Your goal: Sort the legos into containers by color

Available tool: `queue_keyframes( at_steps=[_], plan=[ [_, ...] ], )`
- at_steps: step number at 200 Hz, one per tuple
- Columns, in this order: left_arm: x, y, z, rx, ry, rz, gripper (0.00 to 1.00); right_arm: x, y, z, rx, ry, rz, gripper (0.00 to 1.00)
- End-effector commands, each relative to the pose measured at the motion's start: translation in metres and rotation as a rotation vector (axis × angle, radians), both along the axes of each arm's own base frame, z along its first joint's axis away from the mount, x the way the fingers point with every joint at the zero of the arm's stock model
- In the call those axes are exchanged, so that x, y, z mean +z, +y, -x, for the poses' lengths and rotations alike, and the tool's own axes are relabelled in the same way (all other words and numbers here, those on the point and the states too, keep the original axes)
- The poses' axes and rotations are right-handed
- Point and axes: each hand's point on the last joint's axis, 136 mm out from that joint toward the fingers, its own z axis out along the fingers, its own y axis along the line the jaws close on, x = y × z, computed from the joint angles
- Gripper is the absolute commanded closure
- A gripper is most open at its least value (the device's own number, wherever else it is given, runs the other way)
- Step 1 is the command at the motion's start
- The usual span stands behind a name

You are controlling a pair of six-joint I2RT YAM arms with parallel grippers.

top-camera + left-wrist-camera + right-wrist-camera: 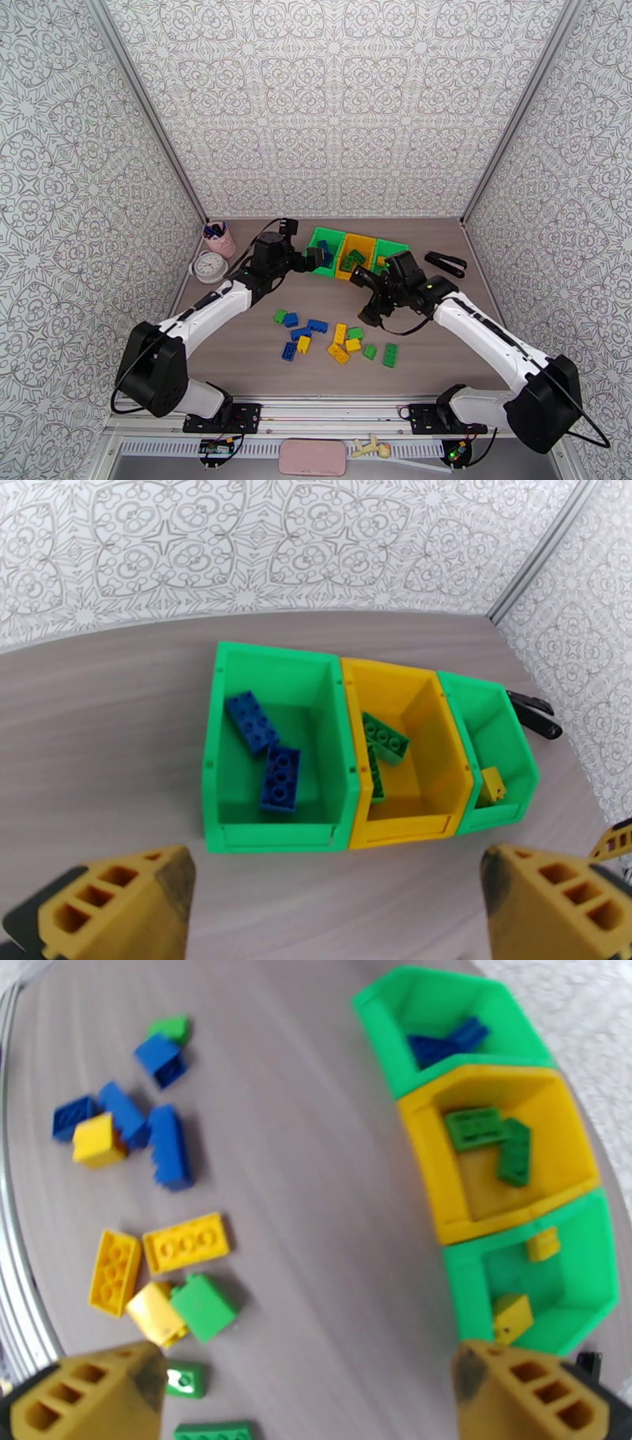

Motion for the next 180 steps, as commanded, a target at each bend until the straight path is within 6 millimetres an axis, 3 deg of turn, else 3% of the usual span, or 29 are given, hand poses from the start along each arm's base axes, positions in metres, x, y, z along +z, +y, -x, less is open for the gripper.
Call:
queue_keyframes(
  at_steps=[1,36,71,118,140,180],
  plan=[
    [0.002,0.016,0.003,0.027,0.006,0.027,0.00,-0.020,-0.011,0.025,0.080,0.092,0.183,0.01],
    [0.000,0.031,0.000,0.069,0.012,0.023,0.00,-0.055,-0.010,0.052,0.141,0.219,0.346,0.00],
    [-0.001,0.032,-0.002,0.066,0.018,0.014,0.00,-0.082,-0.005,0.068,0.181,0.313,0.409,0.00],
    [-0.003,0.034,0.000,0.066,0.022,0.008,0.00,-0.112,-0.003,0.072,0.181,0.357,0.499,0.02],
    [-0.006,0.035,0.001,0.069,0.027,0.002,0.00,-0.122,-0.005,0.072,0.172,0.376,0.532,0.08],
    [-0.006,0.036,0.002,0.068,0.024,-0.010,0.00,-0.132,-0.006,0.072,0.167,0.388,0.552,0.28]
  ],
)
